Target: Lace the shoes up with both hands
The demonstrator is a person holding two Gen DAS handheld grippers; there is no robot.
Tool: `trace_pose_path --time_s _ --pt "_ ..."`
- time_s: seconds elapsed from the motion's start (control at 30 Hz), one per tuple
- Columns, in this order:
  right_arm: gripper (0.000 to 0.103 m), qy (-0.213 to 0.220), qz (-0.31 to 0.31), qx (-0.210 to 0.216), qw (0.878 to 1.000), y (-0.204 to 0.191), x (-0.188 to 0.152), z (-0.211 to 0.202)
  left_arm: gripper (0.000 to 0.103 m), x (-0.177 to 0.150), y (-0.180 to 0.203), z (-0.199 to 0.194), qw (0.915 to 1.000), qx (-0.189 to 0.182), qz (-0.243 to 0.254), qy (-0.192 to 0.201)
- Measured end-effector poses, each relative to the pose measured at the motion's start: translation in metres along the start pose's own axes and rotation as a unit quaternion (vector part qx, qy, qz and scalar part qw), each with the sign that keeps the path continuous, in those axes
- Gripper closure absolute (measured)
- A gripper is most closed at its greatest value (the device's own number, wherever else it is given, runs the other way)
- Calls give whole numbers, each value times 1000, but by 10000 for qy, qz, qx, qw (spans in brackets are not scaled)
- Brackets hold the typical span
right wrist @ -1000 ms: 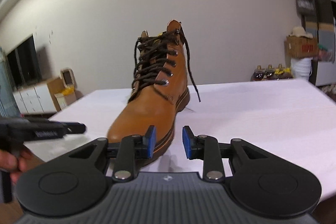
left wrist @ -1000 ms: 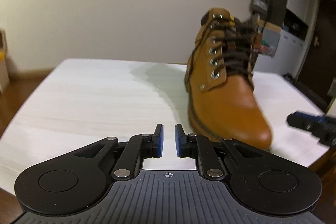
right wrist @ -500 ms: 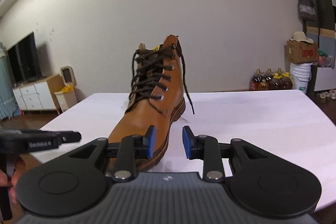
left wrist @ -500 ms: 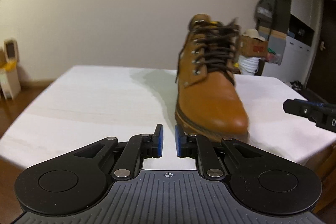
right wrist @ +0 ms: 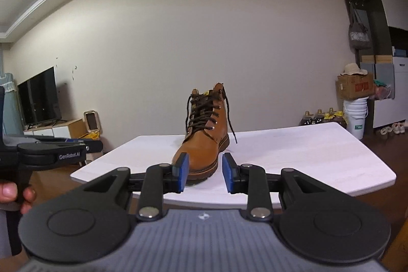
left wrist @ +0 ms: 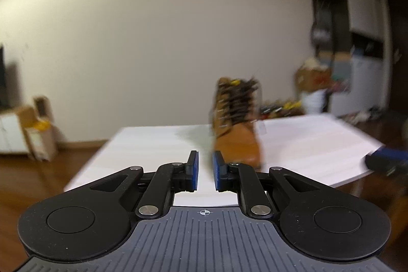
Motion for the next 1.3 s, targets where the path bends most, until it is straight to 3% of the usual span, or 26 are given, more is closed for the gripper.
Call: trace_pose_path --time_s 0.17,0.43,0.73,1.07,1.3 --pt "71 -79 -145 36 9999 -10 -1 -4 90 -2 11 -8 9997 -162 175 49" --pt "71 -331 -131 100 9993 -15 -4 0 90 -12 27 -2 9986 -274 371 -270" --pt "71 -518 -118 164 9985 -19 5 9 89 -12 19 9 9990 -73 326 -289" --pt "71 -883 -286 -499 9944 -13 10 11 89 -11 6 1 9989 -97 337 -326" --pt "71 -898 -354 -537 9939 -11 16 11 89 -9 11 4 9986 -119 419 -285"
Point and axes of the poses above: each gripper's, at about its wrist camera, not at the fingertips, and z roughly the way its jaws point, y to its right, x to its top, the point moved 9 cm from there along z, roughly the way its jaws point, and after that the axes turned 13 degrees about x, right-handed, at the moved point
